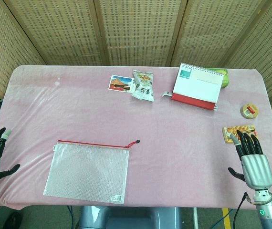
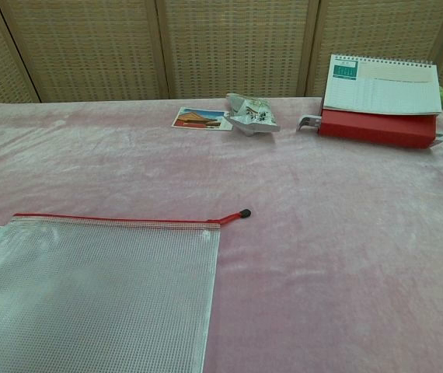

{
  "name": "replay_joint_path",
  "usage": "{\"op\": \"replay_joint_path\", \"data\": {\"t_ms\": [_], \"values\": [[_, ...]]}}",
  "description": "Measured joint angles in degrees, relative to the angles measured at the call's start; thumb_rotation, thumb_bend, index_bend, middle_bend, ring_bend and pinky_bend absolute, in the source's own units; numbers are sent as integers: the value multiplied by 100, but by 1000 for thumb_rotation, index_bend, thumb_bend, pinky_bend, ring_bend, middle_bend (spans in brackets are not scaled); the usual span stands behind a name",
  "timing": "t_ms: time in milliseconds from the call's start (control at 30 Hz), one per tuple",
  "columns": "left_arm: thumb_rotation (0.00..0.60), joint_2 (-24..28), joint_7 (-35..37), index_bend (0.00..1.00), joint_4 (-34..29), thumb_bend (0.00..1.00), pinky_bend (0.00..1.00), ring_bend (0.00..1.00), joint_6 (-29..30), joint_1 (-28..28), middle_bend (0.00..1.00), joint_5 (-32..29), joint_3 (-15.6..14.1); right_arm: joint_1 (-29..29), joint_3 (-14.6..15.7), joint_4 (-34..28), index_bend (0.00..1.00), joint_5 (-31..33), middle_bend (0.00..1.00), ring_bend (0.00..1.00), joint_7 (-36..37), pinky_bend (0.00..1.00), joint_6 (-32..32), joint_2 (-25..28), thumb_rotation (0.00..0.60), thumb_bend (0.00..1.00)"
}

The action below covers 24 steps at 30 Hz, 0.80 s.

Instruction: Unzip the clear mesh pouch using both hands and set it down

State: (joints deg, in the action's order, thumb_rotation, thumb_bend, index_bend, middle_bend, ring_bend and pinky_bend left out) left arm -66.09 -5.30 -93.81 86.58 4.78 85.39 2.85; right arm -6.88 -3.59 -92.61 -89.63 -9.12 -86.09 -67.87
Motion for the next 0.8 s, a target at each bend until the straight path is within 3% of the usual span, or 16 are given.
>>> {"op": "replay_joint_path", "data": {"t_ms": [300,333,400,433,467,567,633,800], "values": [[600,-37,-48,0,3,0,2,13,-178,122,28,-17,33,-11,-29,14,0,73,0,0,-16,0,40,-3,600,0],[600,-58,-52,0,7,0,63,122,-197,169,175,-3,62,-14,-36,17,0,92,0,0,-28,0,50,-7,600,0],[600,-173,-17,7,68,0,299,420,-169,284,543,91,177,-23,-50,34,0,135,0,0,-51,0,80,-23,600,0],[600,-237,13,45,104,0,477,597,-153,347,731,147,219,-28,-56,43,0,152,0,0,-57,0,91,-29,600,0],[600,-302,54,103,128,0,604,693,-166,445,828,209,264,-33,-64,52,0,173,0,0,-63,0,105,-36,600,0],[600,-371,71,240,87,0,832,826,-387,714,941,269,379,-50,-101,86,0,258,0,0,-98,0,142,-65,600,0],[600,-392,-45,289,-2,0,932,868,-617,901,977,252,462,-62,-127,109,0,324,0,0,-140,0,170,-91,600,0],[600,-462,-712,349,-441,0,983,889,-1748,1621,997,-351,807,-99,-197,188,0,516,0,0,-300,0,259,-170,600,0]]}}
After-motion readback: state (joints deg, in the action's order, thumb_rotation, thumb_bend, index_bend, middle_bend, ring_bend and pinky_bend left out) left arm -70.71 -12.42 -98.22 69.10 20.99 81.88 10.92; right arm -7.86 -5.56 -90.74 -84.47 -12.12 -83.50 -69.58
